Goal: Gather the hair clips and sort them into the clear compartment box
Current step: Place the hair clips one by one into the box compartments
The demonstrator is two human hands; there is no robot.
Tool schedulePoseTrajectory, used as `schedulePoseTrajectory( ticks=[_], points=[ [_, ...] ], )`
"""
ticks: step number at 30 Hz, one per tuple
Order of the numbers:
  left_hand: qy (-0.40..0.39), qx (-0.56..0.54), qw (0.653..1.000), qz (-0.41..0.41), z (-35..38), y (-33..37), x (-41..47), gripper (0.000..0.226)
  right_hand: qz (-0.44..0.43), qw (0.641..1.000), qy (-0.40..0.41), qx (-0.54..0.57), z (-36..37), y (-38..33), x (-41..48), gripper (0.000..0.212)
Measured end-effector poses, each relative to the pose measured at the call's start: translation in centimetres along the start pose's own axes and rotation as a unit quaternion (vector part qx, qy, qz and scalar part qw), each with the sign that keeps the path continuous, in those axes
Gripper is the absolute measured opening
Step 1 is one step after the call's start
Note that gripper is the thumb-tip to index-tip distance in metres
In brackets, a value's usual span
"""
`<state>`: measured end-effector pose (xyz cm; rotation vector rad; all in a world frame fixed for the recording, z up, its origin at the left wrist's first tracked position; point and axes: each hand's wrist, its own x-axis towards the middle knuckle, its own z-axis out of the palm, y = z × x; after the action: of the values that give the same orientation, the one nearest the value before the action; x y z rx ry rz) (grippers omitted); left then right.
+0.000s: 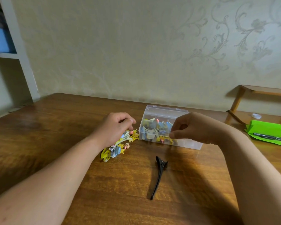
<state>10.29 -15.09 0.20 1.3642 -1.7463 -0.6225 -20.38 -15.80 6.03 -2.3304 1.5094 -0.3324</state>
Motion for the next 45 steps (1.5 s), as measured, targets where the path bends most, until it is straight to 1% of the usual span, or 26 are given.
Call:
schedulePoseTrajectory(
  ticks=[2, 4, 7, 10, 12, 14, 17, 19, 21, 25, 28, 30, 31, 32, 34, 36, 38, 41, 43, 45],
  points=[
    [0.003, -0.001, 1.000, -0.003, 0.0, 0.1, 0.0, 0.025, -0.012, 1.000, -0.025, 0.000, 0.1, -0.2, -0.1, 0.010],
    [0.006, -0.002, 1.000, -0.008, -0.1, 0.2, -0.1, 0.025, -0.012, 1.000, -0.026, -0.006, 0.0, 0.0, -0.1, 0.002],
    [0.001, 0.008, 1.000, -0.007, -0.2, 0.2, -0.1, 0.023, 0.002, 1.000, -0.021, -0.017, -0.1, 0.6, -0.1, 0.003],
    [-0.017, 0.055, 0.998, 0.006, -0.3, 0.2, -0.2, 0.017, 0.006, 1.000, -0.019, -0.022, -0.3, 0.3, -0.2, 0.004],
    [-0.040, 0.104, 0.994, 0.019, -0.1, 0.2, -0.2, 0.011, -0.004, 1.000, 0.005, -0.015, -0.2, -0.3, -0.2, 0.014],
    [-0.055, 0.149, 0.987, 0.031, 0.1, 0.2, -0.2, 0.008, -0.013, 0.998, 0.060, -0.007, 0.0, -1.1, 0.0, 0.019],
    [-0.067, 0.217, 0.973, 0.045, 0.2, 0.4, -0.3, 0.021, -0.024, 0.992, 0.128, 0.002, 0.7, -2.3, 0.4, 0.018],
    [-0.083, 0.251, 0.963, 0.044, 0.0, 0.7, -0.3, 0.030, -0.032, 0.989, 0.144, 0.012, 1.1, -3.0, 0.5, 0.016],
    [-0.091, 0.264, 0.959, 0.042, 0.0, 1.0, -0.3, 0.032, -0.038, 0.988, 0.151, 0.014, 1.4, -3.4, 0.6, 0.015],
    [-0.086, 0.260, 0.961, 0.042, 0.2, 1.1, -0.1, 0.031, -0.041, 0.986, 0.160, 0.010, 1.9, -3.9, 0.8, 0.014],
    [-0.077, 0.257, 0.962, 0.048, 0.3, 0.9, 0.0, 0.024, -0.040, 0.985, 0.166, 0.002, 2.1, -4.1, 1.0, 0.014],
    [-0.061, 0.237, 0.968, 0.053, 0.1, 0.9, 0.1, 0.013, -0.042, 0.984, 0.172, 0.002, 2.3, -4.2, 0.9, 0.013],
    [-0.052, 0.209, 0.975, 0.050, 0.0, 0.9, 0.1, 0.007, -0.042, 0.983, 0.177, 0.006, 2.3, -4.3, 1.0, 0.013],
    [-0.042, 0.163, 0.985, 0.045, -0.2, 1.1, 0.2, 0.007, -0.042, 0.982, 0.182, 0.017, 2.4, -4.3, 1.0, 0.014],
    [-0.023, 0.032, 0.999, 0.032, -0.6, 1.6, 0.2, 0.012, -0.053, 0.979, 0.188, 0.062, 2.5, -4.7, 1.0, 0.014],
    [-0.015, -0.086, 0.996, 0.034, -0.7, 2.1, 0.2, 0.012, -0.075, 0.973, 0.181, 0.122, 2.7, -5.3, 1.1, 0.012],
    [-0.017, -0.156, 0.987, 0.040, -0.3, 2.6, 0.2, 0.009, -0.091, 0.968, 0.156, 0.176, 2.9, -6.0, 1.1, 0.012],
    [-0.027, -0.208, 0.977, 0.047, 0.2, 3.0, 0.1, 0.005, -0.091, 0.959, 0.136, 0.232, 3.1, -6.4, 1.2, 0.010],
    [-0.040, -0.219, 0.974, 0.048, 0.3, 3.1, 0.0, 0.005, -0.085, 0.952, 0.128, 0.265, 3.2, -6.2, 1.3, 0.011],
    [-0.051, -0.217, 0.974, 0.047, 0.5, 3.1, 0.0, 0.009, -0.084, 0.946, 0.108, 0.294, 3.1, -6.0, 1.2, 0.012]
  ],
)
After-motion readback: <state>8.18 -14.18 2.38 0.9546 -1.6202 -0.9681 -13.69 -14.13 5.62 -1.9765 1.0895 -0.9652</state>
